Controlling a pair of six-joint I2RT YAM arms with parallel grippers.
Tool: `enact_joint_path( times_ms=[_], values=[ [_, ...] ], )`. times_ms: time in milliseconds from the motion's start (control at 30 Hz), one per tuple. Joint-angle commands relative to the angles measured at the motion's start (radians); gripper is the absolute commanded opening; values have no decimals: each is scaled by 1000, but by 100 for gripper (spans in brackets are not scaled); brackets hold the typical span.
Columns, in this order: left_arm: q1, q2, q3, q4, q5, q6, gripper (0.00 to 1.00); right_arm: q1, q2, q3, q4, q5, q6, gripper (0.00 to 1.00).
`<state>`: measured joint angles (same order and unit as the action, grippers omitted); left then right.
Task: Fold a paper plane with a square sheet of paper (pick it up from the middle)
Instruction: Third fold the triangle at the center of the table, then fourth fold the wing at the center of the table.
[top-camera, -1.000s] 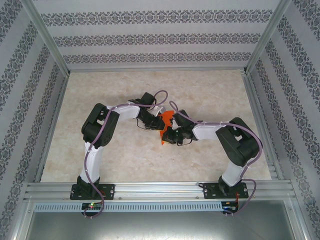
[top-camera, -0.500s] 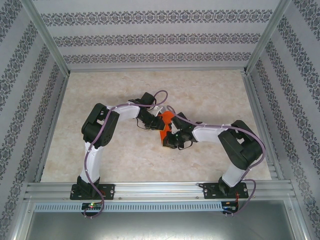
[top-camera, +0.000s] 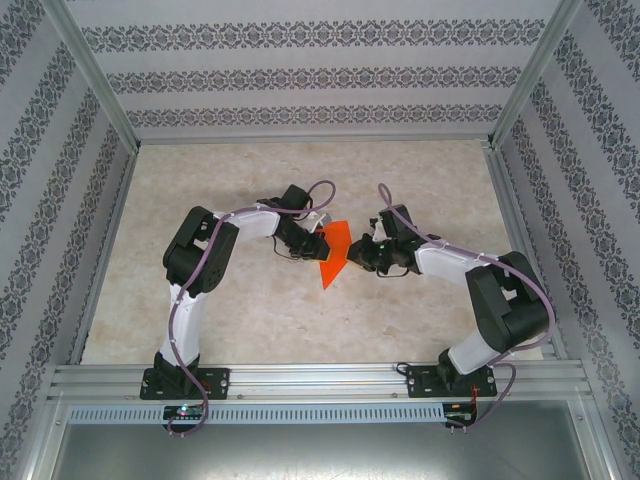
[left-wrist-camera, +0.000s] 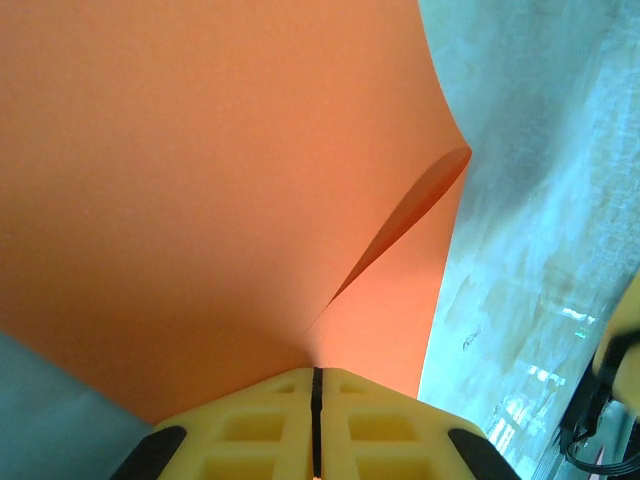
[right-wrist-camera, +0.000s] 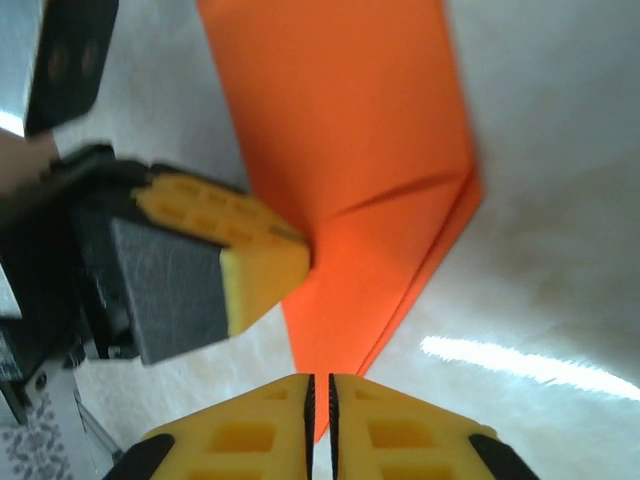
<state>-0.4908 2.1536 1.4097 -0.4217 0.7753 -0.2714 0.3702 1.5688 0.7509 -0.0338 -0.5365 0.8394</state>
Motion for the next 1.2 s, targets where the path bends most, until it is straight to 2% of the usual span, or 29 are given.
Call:
enact_joint_path(
  times_ms=[0, 333, 700, 1167],
  values=[
    [7, 65, -30, -61, -131, 16, 11, -34, 42, 37, 8, 13, -25, 18],
    [7, 63, -22, -60, -130, 17, 11, -69, 190, 153, -27, -3, -88, 27],
    [8, 63, -29, -54, -128, 18, 11, -58, 240, 184, -82, 11, -119, 33],
    [8, 61, -35, -48, -123, 18, 11, -37, 272, 205, -38, -40, -88, 29]
  ],
)
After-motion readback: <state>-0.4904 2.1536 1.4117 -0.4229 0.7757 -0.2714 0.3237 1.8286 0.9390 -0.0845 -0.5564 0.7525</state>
